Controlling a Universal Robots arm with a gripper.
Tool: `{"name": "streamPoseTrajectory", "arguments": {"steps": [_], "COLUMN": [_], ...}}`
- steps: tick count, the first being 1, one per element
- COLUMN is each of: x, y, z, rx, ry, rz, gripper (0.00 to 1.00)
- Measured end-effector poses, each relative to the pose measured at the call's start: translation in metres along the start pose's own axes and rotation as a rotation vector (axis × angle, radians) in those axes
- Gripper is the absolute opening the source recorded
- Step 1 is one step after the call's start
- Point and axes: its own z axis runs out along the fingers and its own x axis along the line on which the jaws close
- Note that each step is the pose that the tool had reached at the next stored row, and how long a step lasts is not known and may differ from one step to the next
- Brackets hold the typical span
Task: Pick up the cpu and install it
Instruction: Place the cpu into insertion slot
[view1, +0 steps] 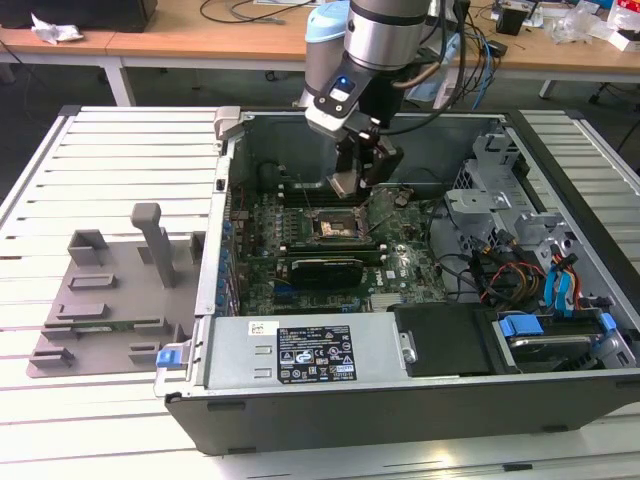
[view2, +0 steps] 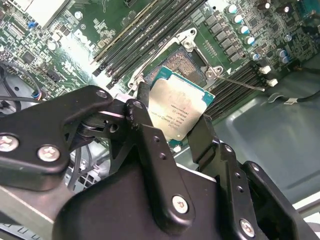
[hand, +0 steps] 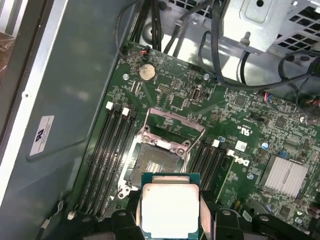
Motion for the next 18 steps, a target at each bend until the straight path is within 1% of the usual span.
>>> {"name": "streamPoseTrajectory", "arguments": {"steps": [3, 6, 15, 18], "x": [0.0, 0.0, 0.0, 0.0], "y": [0.0, 0.0, 0.0, 0.0], "z": [0.0, 0.0001, 0.0002, 0.0002], "rx": [-0.0001, -0.0003, -0.0005, -0.0006], "ry": [0.001, 0.0024, 0.0043, 0.0051], "rz": [0.028, 0.072, 0.152, 0.191], "gripper": [0.55, 0.55, 0.55, 0.55]}}
